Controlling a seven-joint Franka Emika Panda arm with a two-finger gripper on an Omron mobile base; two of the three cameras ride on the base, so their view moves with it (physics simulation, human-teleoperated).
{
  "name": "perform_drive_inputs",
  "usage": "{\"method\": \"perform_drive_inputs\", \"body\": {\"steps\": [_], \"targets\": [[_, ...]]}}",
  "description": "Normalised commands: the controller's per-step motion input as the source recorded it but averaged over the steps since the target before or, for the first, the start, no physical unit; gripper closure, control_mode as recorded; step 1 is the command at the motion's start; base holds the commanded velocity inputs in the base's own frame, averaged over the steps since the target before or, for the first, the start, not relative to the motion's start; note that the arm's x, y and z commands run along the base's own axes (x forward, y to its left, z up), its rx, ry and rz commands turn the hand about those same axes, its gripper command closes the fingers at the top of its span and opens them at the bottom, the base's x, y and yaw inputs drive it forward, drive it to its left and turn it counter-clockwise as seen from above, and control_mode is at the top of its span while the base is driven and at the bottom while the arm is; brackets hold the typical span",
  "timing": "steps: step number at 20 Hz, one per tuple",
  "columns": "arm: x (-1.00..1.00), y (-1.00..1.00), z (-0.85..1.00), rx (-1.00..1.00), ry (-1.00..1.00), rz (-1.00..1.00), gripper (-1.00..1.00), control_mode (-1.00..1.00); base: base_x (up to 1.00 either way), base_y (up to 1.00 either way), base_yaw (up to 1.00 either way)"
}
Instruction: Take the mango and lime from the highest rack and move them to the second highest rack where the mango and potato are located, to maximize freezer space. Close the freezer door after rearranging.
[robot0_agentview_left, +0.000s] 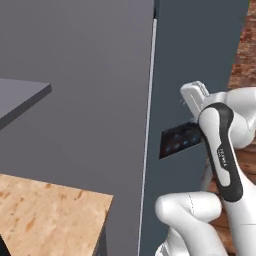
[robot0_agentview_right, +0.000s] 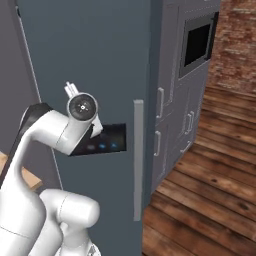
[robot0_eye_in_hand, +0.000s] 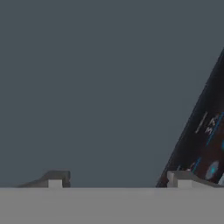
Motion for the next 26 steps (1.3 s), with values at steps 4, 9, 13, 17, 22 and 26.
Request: {"method": "perform_drive_inputs", "body": {"steps": [4,9,13,17,22,26], "targets": [[0.71,0.2,-0.14,0.07,0.0,0.0,-1.0,-1.0,0.0,0.0,0.0],[0.52,0.41,-0.19,0.03,0.0,0.06,-1.0,-1.0,0.0,0.0,0.0],[0.35,0.5,-0.19,0.0,0.0,0.1,-1.0,-1.0,0.0,0.0,0.0],[0.23,0.53,-0.26,0.0,0.0,0.13,-1.0,-1.0,0.0,0.0,0.0],[0.12,0.57,-0.27,0.0,0.02,0.1,-1.0,-1.0,0.0,0.0,0.0],[0.04,0.61,-0.29,0.0,0.05,0.07,-1.0,-1.0,0.0,0.0,0.0]]}}
